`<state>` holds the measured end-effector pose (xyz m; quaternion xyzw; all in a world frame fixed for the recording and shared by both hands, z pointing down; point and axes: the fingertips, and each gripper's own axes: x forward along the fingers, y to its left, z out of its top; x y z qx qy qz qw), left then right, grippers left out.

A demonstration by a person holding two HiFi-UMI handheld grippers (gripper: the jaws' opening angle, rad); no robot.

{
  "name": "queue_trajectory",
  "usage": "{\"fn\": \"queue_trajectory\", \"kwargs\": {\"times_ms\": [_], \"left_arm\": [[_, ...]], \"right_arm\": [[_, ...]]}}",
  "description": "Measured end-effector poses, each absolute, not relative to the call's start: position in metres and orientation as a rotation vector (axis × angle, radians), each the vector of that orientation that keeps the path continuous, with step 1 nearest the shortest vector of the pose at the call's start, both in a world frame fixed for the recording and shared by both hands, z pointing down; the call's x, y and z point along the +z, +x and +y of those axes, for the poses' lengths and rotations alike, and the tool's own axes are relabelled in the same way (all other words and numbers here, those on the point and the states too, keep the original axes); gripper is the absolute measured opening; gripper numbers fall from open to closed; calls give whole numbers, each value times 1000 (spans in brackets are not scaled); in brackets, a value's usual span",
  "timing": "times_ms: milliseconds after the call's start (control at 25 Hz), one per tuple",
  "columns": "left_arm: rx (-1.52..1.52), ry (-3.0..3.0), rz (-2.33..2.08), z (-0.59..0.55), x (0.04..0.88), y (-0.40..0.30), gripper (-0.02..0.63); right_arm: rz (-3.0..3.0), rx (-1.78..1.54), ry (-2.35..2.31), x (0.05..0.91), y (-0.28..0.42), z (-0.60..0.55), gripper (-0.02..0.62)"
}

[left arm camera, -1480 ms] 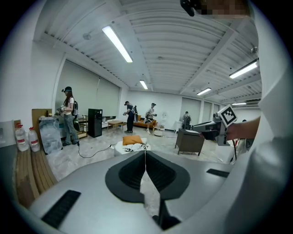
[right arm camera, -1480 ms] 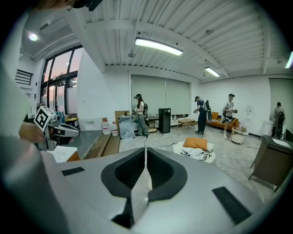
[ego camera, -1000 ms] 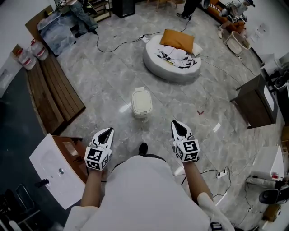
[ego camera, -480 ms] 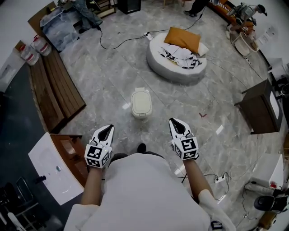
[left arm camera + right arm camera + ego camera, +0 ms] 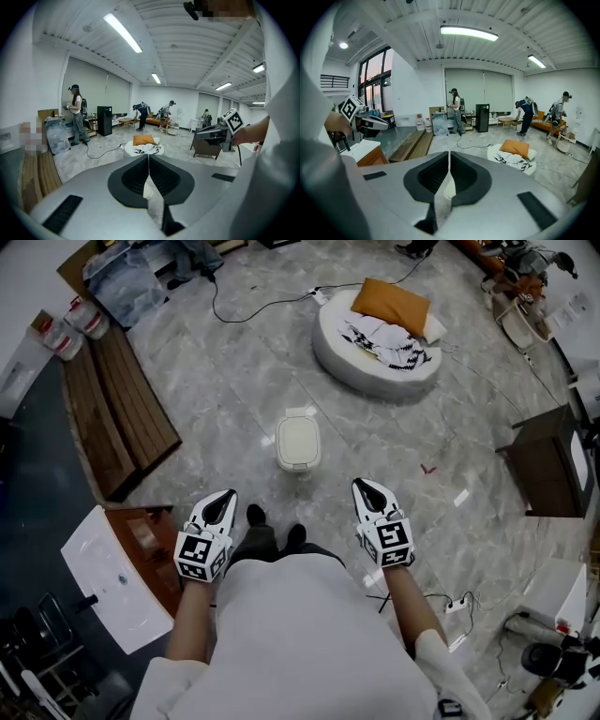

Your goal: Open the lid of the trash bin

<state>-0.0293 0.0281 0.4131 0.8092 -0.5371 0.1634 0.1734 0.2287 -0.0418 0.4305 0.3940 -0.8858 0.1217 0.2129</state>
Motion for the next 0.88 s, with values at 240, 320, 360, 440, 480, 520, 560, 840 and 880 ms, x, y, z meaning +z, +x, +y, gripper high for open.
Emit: {"fn": "queue_trajectory", "kwargs": {"times_ms": [240,320,360,440,480,520,560,840,880], "left_arm": [[461,2298,-1500,10,423,-41,18],[459,2307,-1480,3,427,-45,18],[460,2313,-1469,-2,429,-48,18],[465,2325,-1446,-12,434,-53,18],[470,2330,-1432,-17,437,-56,18],[474,2334,-1415,-22,439,-58,18],[477,2336,-1398,-27,442,-60,18],[508,2343,-1289,-63,475,-90,18],[514,2339,-1274,-67,482,-94,18]], "right_arm": [[-2443,377,1094,437,212,-52,35],[-2428,377,1103,441,207,-57,35],[-2421,373,1106,442,205,-60,35],[-2405,367,1108,445,199,-68,35],[-2395,368,1107,447,196,-71,35],[-2384,371,1105,449,194,-75,35],[-2372,376,1103,453,191,-78,35],[-2269,424,1111,485,173,-101,35],[-2254,435,1110,491,170,-103,35]]}}
